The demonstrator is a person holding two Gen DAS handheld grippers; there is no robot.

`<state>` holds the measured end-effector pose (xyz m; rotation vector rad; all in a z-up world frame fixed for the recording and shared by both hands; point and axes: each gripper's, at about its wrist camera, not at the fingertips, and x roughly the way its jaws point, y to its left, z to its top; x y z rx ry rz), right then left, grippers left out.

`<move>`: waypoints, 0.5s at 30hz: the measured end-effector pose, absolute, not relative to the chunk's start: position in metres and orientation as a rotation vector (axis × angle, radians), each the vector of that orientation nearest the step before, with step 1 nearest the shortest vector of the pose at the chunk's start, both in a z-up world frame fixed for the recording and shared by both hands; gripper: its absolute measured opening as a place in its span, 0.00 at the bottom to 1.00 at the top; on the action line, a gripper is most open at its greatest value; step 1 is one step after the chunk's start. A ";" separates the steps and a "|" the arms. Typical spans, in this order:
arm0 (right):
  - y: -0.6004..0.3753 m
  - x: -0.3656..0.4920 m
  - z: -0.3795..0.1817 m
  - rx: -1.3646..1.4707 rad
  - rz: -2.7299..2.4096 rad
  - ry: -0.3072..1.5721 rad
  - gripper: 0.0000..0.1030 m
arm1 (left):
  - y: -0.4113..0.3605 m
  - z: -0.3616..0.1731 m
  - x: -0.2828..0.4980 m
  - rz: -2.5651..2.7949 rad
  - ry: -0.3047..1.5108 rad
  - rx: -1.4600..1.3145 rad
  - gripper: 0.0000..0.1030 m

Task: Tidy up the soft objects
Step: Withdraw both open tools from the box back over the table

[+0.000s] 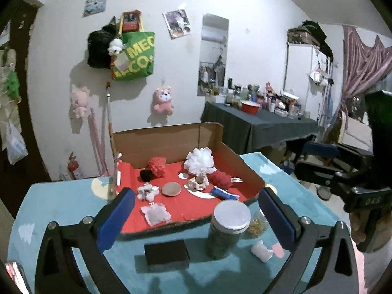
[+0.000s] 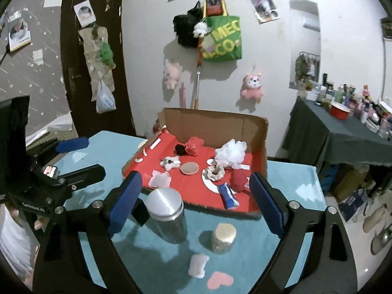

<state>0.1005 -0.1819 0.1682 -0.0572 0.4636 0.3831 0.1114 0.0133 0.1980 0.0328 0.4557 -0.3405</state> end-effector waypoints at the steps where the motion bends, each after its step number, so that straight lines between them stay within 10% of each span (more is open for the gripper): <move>1: -0.184 0.094 0.164 -0.049 0.370 0.455 0.87 | 0.012 0.195 0.104 -0.335 0.442 0.032 1.00; 15: -0.200 0.045 0.087 -0.014 0.217 0.444 0.87 | 0.006 0.127 0.056 -0.297 0.435 -0.005 1.00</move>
